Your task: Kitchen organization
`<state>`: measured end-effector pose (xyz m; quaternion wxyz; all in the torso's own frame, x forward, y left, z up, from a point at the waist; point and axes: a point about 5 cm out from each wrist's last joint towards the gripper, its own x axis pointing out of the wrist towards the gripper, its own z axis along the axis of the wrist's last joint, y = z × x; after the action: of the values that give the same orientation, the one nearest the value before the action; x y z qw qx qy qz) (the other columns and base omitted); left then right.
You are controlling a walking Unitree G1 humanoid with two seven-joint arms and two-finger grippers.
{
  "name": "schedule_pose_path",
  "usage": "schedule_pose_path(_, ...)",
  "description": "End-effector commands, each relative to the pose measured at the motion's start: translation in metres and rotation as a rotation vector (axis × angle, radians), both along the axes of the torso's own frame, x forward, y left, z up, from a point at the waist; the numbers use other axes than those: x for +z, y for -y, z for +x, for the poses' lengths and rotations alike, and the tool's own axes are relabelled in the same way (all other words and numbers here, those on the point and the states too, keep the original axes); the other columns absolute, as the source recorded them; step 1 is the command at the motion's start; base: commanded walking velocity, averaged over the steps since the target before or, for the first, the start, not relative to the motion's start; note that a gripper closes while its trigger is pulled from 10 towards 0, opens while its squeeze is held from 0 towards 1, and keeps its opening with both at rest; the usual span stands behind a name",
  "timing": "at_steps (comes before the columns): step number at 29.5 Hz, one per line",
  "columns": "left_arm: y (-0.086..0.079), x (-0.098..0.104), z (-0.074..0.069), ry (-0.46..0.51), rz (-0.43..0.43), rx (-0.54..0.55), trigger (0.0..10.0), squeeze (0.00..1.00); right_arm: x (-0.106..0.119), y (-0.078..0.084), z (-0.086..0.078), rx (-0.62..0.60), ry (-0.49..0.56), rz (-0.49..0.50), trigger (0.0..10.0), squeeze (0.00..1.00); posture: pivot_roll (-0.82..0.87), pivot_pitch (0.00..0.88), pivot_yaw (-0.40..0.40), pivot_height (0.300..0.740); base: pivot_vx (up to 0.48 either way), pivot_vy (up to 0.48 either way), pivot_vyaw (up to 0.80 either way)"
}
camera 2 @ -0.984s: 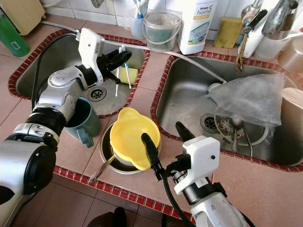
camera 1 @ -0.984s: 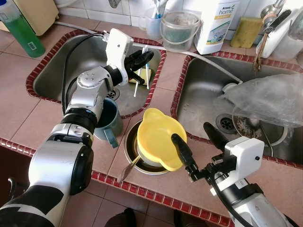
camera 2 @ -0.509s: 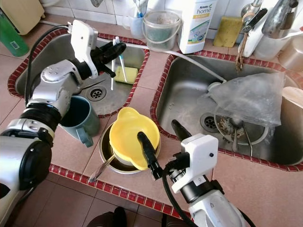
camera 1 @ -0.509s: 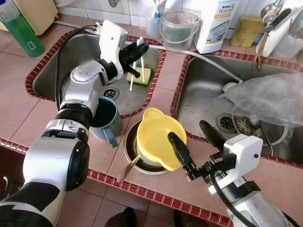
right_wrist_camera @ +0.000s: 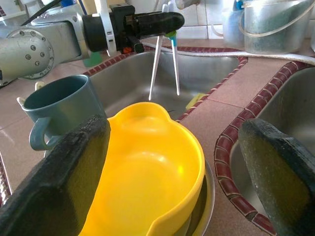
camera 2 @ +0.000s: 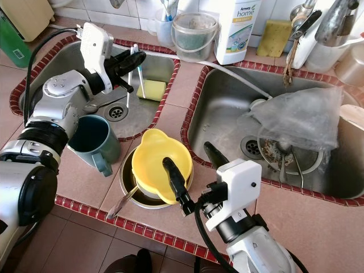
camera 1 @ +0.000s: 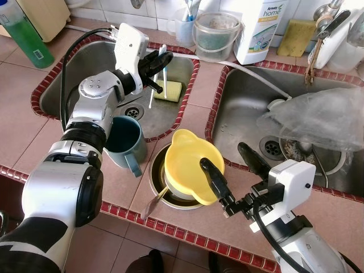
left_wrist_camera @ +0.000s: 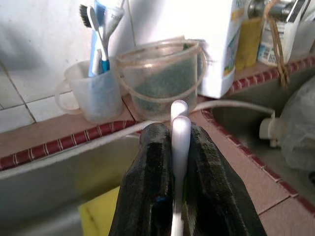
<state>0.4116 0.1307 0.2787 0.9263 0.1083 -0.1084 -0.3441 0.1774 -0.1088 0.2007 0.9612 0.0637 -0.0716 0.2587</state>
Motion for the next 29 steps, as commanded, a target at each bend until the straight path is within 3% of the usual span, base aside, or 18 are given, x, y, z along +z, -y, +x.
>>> schedule_pose_path(1, -0.0037, 0.003, 0.0005, 0.008, 0.04, 0.009, 10.0, 0.0, -0.0009, 0.0003, -0.0016, 0.005, -0.013, 0.003, 10.0, 0.0, -0.21, 0.268, 0.063, 0.74, 0.0, 0.0, 0.0)
schedule_pose_path(19, -0.0028, -0.0017, 0.0002, -0.005, 0.091, -0.003, 10.0, 0.0, -0.0026, 0.0021, -0.0024, -0.006, -0.021, 0.003, 10.0, 0.0, -0.2, 0.265, 0.068, 0.74, 0.0, 0.0, 0.0)
schedule_pose_path(20, -0.0028, -0.0015, 0.0001, -0.005, 0.09, -0.007, 10.0, 0.6, -0.0027, 0.0023, -0.0025, -0.007, -0.022, 0.005, 10.0, 0.0, -0.2, 0.265, 0.069, 0.74, 0.0, 0.0, 0.0)
schedule_pose_path(21, -0.0033, -0.0009, 0.0001, -0.005, 0.09, -0.007, 10.0, 1.0, -0.0028, 0.0022, -0.0024, -0.007, -0.023, 0.006, 10.0, 0.0, -0.2, 0.264, 0.069, 0.74, 0.0, 0.0, 0.0)
schedule_pose_path(29, -0.004, 0.0021, 0.0003, -0.002, 0.083, -0.007, 10.0, 1.0, -0.0027, 0.002, -0.0009, -0.003, -0.019, 0.005, 10.0, 0.0, -0.2, 0.26, 0.069, 0.74, 0.0, 0.0, 0.0)
